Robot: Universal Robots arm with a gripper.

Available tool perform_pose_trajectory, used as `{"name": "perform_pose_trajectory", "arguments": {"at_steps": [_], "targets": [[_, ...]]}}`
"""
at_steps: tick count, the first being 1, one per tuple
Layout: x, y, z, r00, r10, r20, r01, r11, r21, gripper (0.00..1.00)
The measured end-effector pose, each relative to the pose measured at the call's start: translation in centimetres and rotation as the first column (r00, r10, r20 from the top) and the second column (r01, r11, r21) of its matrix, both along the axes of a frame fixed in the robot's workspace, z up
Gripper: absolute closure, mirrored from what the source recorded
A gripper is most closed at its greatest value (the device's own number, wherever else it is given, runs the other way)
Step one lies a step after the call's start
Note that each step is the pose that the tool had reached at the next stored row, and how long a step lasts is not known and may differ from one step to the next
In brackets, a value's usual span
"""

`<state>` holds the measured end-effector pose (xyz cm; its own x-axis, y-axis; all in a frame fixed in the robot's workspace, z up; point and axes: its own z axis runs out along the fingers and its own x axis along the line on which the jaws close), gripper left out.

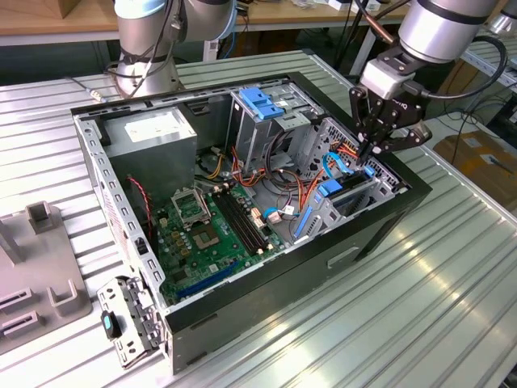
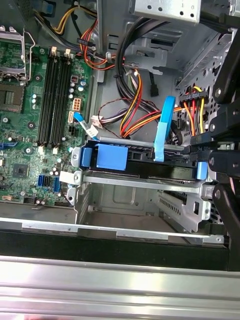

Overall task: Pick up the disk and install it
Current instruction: 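Insert the second disk wire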

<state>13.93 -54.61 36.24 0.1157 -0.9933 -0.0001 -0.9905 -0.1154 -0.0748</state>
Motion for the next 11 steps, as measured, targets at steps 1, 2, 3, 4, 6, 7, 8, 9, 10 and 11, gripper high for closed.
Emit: {"name": "perform_pose_trajectory", "arguments": {"at_steps": [1, 2, 3, 4, 6, 7, 8, 9, 10, 11], "targets": [[0.0, 0.0, -0.03, 1.0, 0.0, 0.0, 0.0, 1.0, 0.0002, 0.84], [0.0, 0.0, -0.05, 1.0, 0.0, 0.0, 0.0, 1.0, 0.0003, 0.84], [0.0, 0.0, -0.05, 1.0, 0.0, 0.0, 0.0, 1.0, 0.0002, 0.84], [0.0, 0.0, -0.05, 1.0, 0.0, 0.0, 0.0, 1.0, 0.0003, 0.84], [0.0, 0.0, -0.06, 1.0, 0.0, 0.0, 0.0, 1.0, 0.0003, 0.84], [0.0, 0.0, -0.08, 1.0, 0.0, 0.0, 0.0, 1.0, 0.0004, 0.84], [0.0, 0.0, -0.09, 1.0, 0.0, 0.0, 0.0, 1.0, 0.0004, 0.84], [-0.01, 0.0, -0.09, 1.0, 0.0, 0.0, 0.0, 1.0, 0.0003, 0.84], [-0.02, 0.0, -0.09, 1.0, 0.0, 0.0, 0.0, 1.0, 0.0002, 0.84], [-0.04, 0.0, -0.1, 1.0, 0.0, 0.0, 0.0, 1.0, 0.0003, 0.84]]}}
